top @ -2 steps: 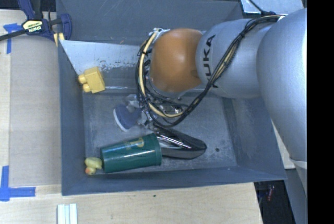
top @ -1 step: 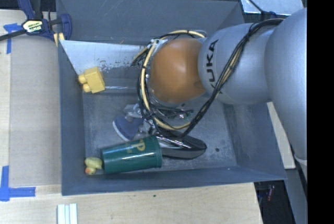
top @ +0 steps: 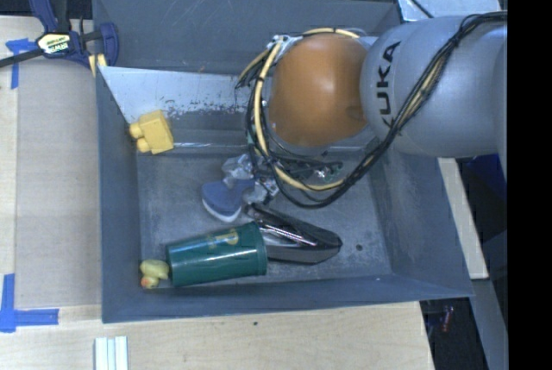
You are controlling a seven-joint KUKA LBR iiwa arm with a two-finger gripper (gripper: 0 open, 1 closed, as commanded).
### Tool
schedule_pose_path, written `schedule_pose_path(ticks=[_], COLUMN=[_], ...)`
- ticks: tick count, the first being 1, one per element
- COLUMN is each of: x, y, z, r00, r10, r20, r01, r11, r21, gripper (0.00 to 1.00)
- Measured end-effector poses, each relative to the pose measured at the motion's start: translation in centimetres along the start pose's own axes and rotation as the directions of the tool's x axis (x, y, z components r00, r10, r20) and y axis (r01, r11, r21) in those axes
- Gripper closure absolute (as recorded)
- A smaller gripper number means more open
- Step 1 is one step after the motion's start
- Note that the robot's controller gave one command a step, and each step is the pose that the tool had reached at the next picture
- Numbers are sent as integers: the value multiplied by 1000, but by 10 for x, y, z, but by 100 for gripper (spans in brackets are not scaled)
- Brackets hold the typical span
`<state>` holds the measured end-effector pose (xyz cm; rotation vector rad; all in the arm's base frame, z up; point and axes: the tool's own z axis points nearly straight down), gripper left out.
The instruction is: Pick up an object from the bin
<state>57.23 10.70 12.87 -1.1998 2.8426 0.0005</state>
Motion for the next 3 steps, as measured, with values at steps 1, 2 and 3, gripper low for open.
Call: schedule_pose_path(ticks=[1, 2, 3], x=[11, 21, 27], y=[-11, -30, -25], z=[-31, -3, -36], r00=[997, 1000, 1000], r10=[78, 7, 30], r20=[9, 14, 5], r01=[-79, -7, -30], r11=[997, 1000, 1000], r21=[4, 10, 2], gripper=[100, 100, 100])
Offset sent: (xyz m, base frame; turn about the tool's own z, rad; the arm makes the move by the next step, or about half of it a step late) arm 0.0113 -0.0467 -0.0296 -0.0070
